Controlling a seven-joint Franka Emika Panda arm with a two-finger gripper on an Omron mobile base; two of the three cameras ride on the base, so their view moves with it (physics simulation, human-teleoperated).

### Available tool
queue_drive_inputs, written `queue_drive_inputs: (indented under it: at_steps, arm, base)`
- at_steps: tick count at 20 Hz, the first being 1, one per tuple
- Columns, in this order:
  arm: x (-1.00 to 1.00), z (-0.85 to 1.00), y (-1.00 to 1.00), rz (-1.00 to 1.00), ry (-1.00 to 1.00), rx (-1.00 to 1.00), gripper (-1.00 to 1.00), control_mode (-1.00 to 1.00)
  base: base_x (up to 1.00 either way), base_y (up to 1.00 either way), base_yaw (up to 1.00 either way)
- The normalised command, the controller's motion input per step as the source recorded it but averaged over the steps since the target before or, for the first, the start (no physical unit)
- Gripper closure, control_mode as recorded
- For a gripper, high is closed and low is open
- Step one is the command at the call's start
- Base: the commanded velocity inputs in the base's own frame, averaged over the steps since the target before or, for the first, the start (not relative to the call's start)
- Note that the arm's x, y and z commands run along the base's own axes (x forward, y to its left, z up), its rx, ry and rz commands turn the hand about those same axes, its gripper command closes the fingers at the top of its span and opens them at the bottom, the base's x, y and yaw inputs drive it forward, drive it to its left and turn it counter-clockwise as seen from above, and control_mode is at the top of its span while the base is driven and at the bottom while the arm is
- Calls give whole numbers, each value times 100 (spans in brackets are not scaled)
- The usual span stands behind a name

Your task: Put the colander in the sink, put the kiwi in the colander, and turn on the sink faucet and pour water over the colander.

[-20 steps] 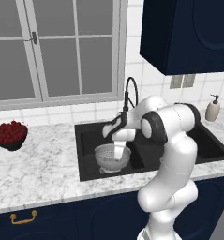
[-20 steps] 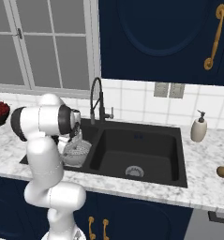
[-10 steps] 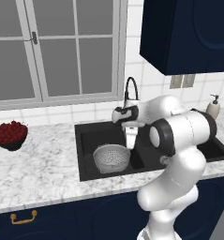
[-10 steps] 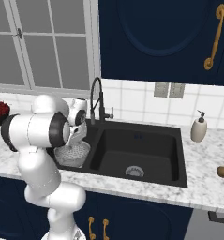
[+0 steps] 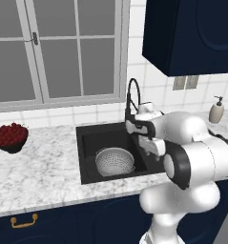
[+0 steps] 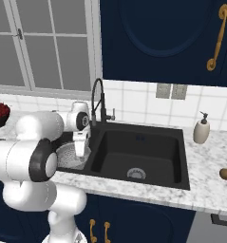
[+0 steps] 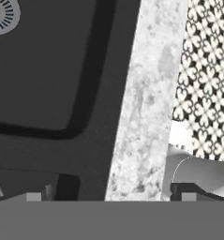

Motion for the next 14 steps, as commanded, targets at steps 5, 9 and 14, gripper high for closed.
queue_drive_inputs:
  at_steps: [5, 9, 14]
  arm:
    - [-75, 32, -87, 44, 0, -3, -100, -100]
    - [-22, 50, -98, 39, 0, 1, -100, -100]
    - [14, 35, -100, 33, 0, 12, -100, -100]
  base:
    - [0, 0, 0]
    - [0, 0, 0]
    - [0, 0, 0]
